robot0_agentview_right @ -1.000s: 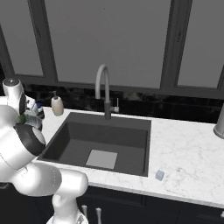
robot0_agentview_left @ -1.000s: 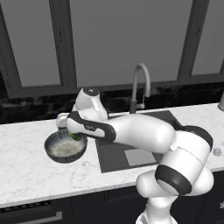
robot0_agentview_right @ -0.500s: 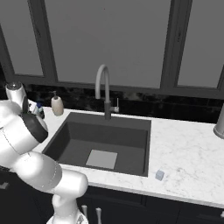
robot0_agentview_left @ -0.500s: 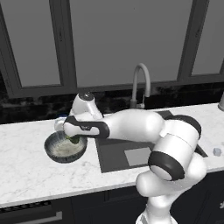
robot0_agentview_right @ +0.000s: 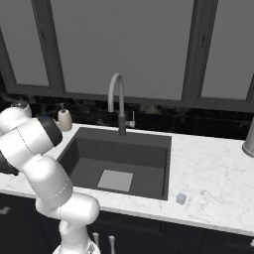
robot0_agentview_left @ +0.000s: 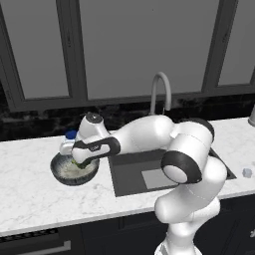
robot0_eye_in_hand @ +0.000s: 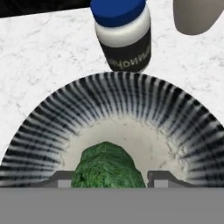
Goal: Pick the broccoli from the sink and place it in the bowl. Then pick the bowl and place it in the microwave. Then close the microwave door and press the start button.
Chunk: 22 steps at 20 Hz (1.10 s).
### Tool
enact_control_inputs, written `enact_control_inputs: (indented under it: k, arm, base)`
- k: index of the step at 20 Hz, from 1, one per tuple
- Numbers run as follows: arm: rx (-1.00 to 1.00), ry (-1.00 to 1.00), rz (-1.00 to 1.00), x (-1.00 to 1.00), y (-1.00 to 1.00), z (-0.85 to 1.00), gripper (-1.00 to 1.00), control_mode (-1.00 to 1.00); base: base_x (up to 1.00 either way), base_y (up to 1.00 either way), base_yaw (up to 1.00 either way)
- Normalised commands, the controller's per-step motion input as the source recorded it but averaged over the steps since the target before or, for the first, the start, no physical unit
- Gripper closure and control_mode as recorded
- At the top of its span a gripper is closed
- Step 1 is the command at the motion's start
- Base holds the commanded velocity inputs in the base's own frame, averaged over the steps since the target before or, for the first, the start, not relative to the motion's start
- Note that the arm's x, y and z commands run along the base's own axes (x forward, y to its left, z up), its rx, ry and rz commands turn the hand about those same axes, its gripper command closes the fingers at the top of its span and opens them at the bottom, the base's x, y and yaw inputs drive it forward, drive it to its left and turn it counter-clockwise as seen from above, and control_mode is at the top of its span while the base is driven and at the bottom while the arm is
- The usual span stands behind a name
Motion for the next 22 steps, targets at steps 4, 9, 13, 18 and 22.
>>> enact_control_inputs:
  k: [4, 9, 13, 18, 22]
  arm:
    - [0.00, 0.03, 0.00, 0.21, 0.14, -0.36, 1.00, -1.00]
    - [-0.01, 0.04, 0.00, 0.18, 0.12, -0.35, 1.00, -1.00]
    - [-0.02, 0.01, 0.00, 0.11, 0.07, -0.34, 1.00, -1.00]
    - [-0.02, 0.00, 0.00, 0.01, 0.19, -0.12, -1.00, -1.00]
    - [0.00, 0.00, 0.00, -0.06, 0.00, 0.00, -1.00, -1.00]
  base:
    - [0.00, 0.00, 0.00]
    - [0.00, 0.00, 0.00]
    - [0.00, 0.00, 0.00]
    - [0.00, 0.00, 0.00]
    - [0.00, 0.00, 0.00]
